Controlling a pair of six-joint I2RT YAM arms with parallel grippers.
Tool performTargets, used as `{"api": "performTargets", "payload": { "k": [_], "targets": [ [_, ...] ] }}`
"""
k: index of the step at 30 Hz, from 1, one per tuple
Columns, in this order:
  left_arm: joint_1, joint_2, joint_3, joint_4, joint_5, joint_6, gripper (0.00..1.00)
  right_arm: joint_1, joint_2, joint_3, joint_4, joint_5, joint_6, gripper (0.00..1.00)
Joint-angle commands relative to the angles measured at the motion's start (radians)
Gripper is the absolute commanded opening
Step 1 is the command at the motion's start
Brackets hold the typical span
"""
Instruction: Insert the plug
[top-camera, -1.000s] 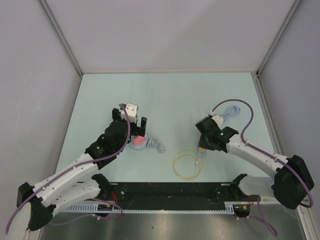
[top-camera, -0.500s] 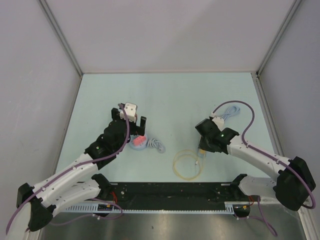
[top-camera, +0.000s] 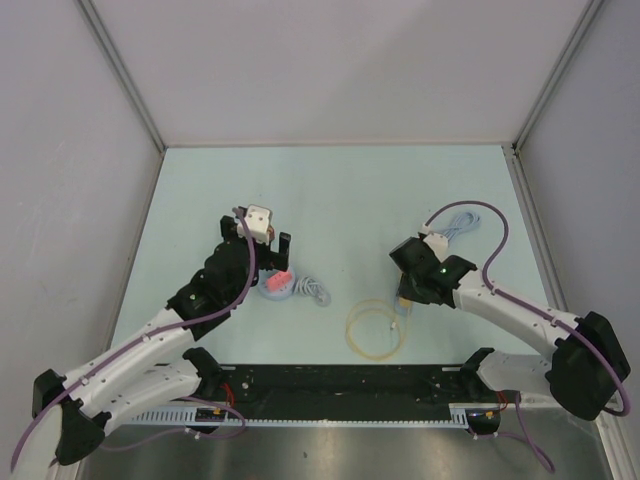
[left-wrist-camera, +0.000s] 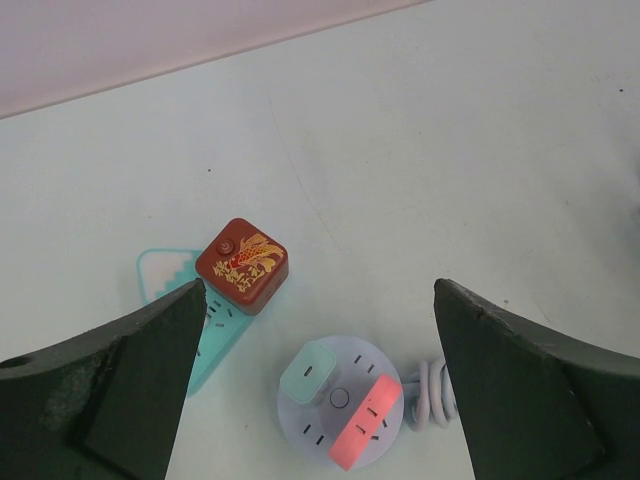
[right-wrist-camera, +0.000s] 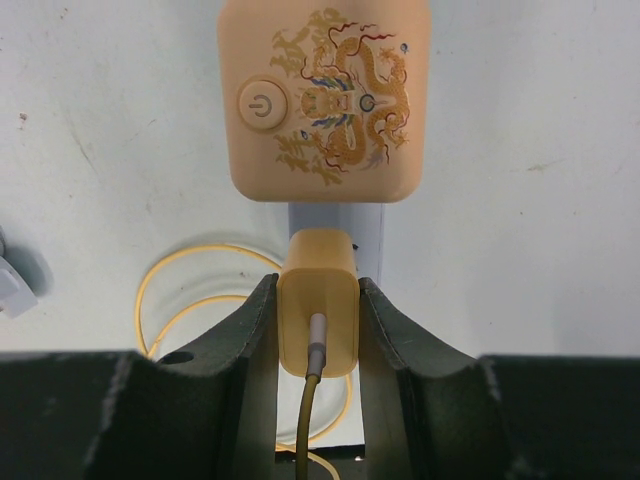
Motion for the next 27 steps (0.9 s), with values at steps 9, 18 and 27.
{"api": "performTargets", "payload": {
  "k": [9, 18, 27],
  "targets": [
    [0.007, -0.028, 0.001, 0.023, -0.019, 0.01, 1.0, 0.004, 0.036, -0.006, -0.003, 0.032, 0.011, 0.0],
    [0.008, -0.026, 0.001, 0.02, -0.038, 0.007, 1.0, 0.022, 0.119, -0.014, -0.014, 0.018, 0.005, 0.0],
    [0.008, -0.023, 0.001, 0.02, -0.047, 0.012, 1.0, 0.081, 0.222, -0.014, -0.034, 0.074, -0.001, 0.0]
  ]
}}
